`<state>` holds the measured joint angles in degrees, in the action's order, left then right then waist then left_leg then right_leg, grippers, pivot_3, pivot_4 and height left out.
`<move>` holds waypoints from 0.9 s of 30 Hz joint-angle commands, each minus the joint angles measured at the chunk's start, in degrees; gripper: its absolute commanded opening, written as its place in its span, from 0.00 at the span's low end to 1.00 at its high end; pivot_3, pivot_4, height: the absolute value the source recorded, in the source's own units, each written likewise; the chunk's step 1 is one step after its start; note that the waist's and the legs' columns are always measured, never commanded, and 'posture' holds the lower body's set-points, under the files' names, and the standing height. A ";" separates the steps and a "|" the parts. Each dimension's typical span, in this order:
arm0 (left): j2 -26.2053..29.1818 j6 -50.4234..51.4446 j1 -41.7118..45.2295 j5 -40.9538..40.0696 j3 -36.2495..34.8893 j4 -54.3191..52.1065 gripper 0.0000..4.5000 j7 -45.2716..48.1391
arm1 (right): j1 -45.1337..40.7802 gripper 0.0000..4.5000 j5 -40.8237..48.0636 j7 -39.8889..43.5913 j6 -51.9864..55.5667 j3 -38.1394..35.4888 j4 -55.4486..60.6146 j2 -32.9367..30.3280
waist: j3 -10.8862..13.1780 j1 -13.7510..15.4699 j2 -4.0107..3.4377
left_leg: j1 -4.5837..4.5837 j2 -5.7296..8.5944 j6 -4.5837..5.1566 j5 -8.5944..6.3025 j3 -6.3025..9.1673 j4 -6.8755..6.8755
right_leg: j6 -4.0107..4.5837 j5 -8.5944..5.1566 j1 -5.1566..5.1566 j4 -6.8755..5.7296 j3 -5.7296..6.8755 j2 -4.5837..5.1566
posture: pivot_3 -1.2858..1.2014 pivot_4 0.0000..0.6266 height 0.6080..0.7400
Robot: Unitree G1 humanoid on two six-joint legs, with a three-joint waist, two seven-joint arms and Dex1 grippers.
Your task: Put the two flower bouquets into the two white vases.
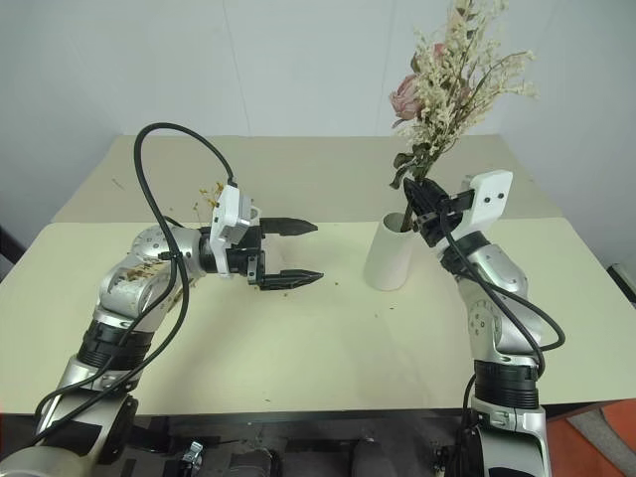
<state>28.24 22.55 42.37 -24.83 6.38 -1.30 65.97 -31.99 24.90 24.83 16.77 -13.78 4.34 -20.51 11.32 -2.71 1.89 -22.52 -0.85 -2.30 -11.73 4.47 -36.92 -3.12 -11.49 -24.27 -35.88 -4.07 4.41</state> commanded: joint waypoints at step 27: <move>8.98 12.31 -12.17 -5.73 -21.67 -24.15 1.00 -22.57 | 18.99 1.00 15.15 15.59 18.23 -8.66 29.35 -28.59 | -0.01 0.01 0.02 | 0.15 -0.08 0.00 -0.01 0.00 0.03 | -0.45 -0.32 0.13 0.01 -0.03 -0.04 | 0.52 0.24 1.00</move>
<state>35.85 32.33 30.43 -30.44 -12.24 -20.88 47.52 -13.06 37.19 37.58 33.34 -22.17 29.85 -47.12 11.31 -2.70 1.91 -22.33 -0.93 -2.30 -11.74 4.47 -36.89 -3.59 -11.83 -24.09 -35.86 -4.08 4.37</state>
